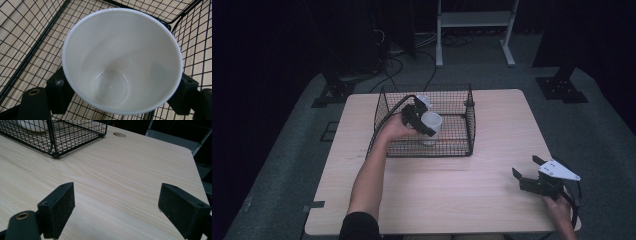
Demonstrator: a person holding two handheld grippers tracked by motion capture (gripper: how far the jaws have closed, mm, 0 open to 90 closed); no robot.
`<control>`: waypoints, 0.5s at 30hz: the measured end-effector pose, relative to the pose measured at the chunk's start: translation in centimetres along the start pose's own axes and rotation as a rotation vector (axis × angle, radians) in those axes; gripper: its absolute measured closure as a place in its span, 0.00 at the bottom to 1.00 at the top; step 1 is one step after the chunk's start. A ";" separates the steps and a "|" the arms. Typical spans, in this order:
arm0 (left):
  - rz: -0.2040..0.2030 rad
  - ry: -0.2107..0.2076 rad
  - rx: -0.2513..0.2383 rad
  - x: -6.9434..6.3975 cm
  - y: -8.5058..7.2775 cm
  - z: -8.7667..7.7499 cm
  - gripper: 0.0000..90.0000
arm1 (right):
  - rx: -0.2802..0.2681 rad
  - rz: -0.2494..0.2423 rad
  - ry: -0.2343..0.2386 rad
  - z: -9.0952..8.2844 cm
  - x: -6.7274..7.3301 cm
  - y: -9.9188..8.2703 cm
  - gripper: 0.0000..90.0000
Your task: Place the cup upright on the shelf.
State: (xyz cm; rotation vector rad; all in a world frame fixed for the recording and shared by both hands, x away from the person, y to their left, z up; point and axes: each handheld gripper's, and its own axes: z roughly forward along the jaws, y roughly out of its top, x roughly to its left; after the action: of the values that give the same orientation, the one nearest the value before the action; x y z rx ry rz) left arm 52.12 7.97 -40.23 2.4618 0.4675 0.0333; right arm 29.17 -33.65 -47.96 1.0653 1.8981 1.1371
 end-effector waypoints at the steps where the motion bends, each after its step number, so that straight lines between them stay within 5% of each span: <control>1: 0.004 0.000 0.005 0.0 0.0 0.0 0.23 | 0.000 0.001 0.000 0.0 0.0 0.0 0.15; 15: -0.003 0.016 0.005 -0.5 0.1 -0.4 0.17 | -0.001 -0.001 -0.001 0.0 0.0 0.0 0.15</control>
State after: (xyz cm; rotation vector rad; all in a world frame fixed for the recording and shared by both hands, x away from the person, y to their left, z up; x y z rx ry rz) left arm 51.68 7.93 -39.79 2.4677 0.4784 0.0501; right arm 29.16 -33.65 -47.94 1.0640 1.8971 1.1370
